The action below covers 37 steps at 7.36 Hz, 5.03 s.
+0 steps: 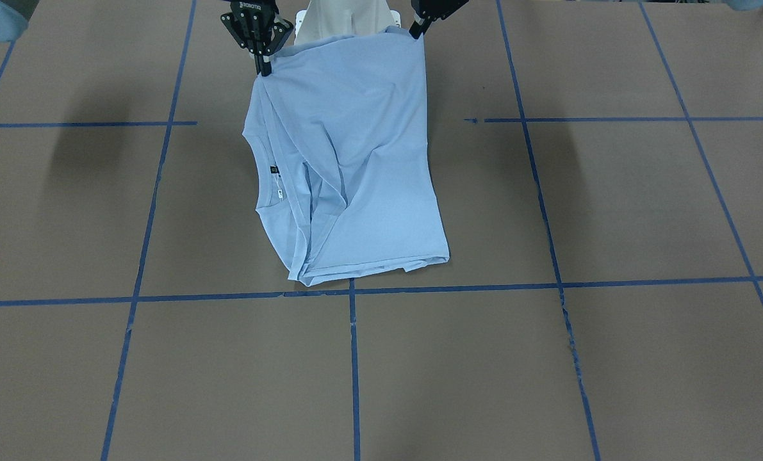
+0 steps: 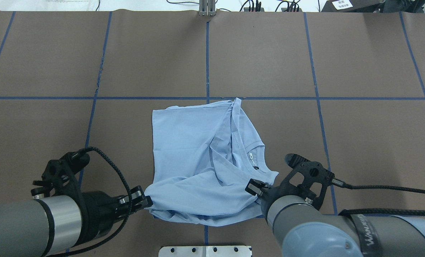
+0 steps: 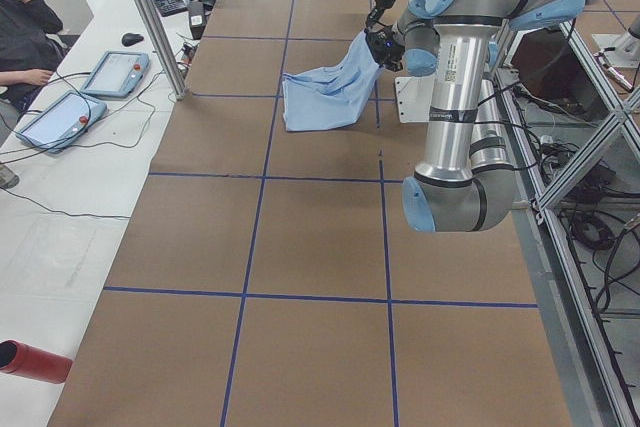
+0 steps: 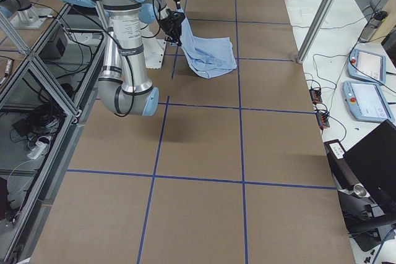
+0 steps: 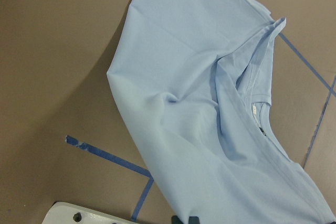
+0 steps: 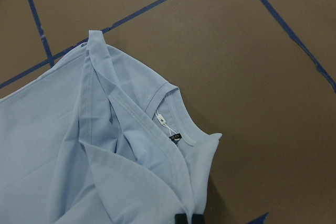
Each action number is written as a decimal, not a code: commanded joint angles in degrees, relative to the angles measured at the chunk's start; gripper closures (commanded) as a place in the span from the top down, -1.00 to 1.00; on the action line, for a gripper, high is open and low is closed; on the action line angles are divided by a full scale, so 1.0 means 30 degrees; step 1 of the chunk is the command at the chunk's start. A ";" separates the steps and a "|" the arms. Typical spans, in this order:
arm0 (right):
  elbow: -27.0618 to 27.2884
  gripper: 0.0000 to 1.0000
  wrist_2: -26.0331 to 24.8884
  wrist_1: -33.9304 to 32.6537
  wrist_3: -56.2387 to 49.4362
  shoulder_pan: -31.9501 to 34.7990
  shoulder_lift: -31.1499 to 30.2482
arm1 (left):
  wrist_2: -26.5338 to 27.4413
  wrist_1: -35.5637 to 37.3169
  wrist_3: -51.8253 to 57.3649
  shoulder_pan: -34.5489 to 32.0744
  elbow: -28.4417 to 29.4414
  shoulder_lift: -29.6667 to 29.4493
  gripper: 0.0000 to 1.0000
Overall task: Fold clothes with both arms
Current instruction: 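Lift the near edge with both grippers and fold it away from the robot, then lay the folded edge down and open both grippers, raising the right arm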
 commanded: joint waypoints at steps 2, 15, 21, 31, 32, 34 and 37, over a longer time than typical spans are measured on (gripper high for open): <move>-0.5612 -1.00 0.1369 0.3940 -0.2315 0.3767 0.1884 | -0.1094 0.0115 0.3662 -0.3960 0.4198 -0.2375 -1.00; -1.7408 -0.58 0.2816 0.9792 -0.6276 0.8115 0.6132 | -0.1952 -0.5598 0.8829 -0.8426 1.6808 -0.6421 -1.00; -1.6414 1.00 0.3870 0.9763 -0.8180 0.7914 0.6454 | -0.4344 -0.5744 1.1782 -0.9241 1.5054 -0.5631 1.00; -2.0361 1.00 0.0912 1.0840 -1.4764 0.8488 0.6483 | -0.4384 -0.5744 1.1876 -0.9276 1.4494 -0.5191 1.00; -2.1440 1.00 0.0999 1.1456 -1.5154 0.9250 0.6861 | -0.4384 -0.5744 1.1876 -0.9276 1.4494 -0.5191 1.00; -2.3585 1.00 0.2684 1.2949 -1.5187 1.0890 0.8150 | -0.4355 -0.5715 1.1847 -0.9189 1.4552 -0.5162 1.00; -2.3153 1.00 0.6154 1.4069 -1.5128 1.2158 0.8183 | -0.4122 -0.5541 1.1788 -0.8488 1.7321 -0.6790 1.00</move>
